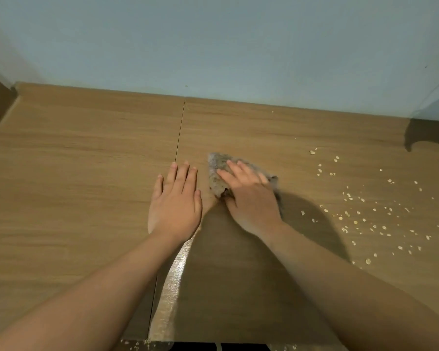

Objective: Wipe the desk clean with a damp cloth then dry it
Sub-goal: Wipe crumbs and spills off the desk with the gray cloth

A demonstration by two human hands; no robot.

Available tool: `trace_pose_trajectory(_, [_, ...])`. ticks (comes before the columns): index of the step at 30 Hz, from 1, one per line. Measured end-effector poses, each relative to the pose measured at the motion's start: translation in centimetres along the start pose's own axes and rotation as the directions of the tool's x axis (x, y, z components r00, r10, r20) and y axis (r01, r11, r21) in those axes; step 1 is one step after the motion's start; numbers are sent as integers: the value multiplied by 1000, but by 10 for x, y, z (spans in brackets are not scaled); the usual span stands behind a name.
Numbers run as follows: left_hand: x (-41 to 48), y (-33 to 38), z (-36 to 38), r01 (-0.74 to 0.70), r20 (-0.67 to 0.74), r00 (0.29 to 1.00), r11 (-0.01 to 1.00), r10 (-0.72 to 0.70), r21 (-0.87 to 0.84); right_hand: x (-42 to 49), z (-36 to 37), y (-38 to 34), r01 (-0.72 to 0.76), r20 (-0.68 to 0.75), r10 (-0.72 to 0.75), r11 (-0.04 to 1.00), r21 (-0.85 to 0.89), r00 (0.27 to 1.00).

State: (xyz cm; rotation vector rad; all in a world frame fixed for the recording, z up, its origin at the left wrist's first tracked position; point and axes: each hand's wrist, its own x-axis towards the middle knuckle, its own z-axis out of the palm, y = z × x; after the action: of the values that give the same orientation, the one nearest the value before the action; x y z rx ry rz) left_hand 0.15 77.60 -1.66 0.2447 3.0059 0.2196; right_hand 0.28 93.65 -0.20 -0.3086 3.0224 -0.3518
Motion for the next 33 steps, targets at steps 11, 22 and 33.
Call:
trace_pose_trajectory(11, [2,3,-2,22,35,999,1000,-22,6,28,9,-14,-192,-107,194,981,28,975])
trace_pose_trajectory(22, [0,4,-1,2,13,1000,999,-2,39,152,-15,50,4,-32,-6,999,-41,999])
trace_pose_trajectory(33, [0,3,-2,-5,41,999,999,3,49,35,-14,76,-277,-210,305,949,152,929])
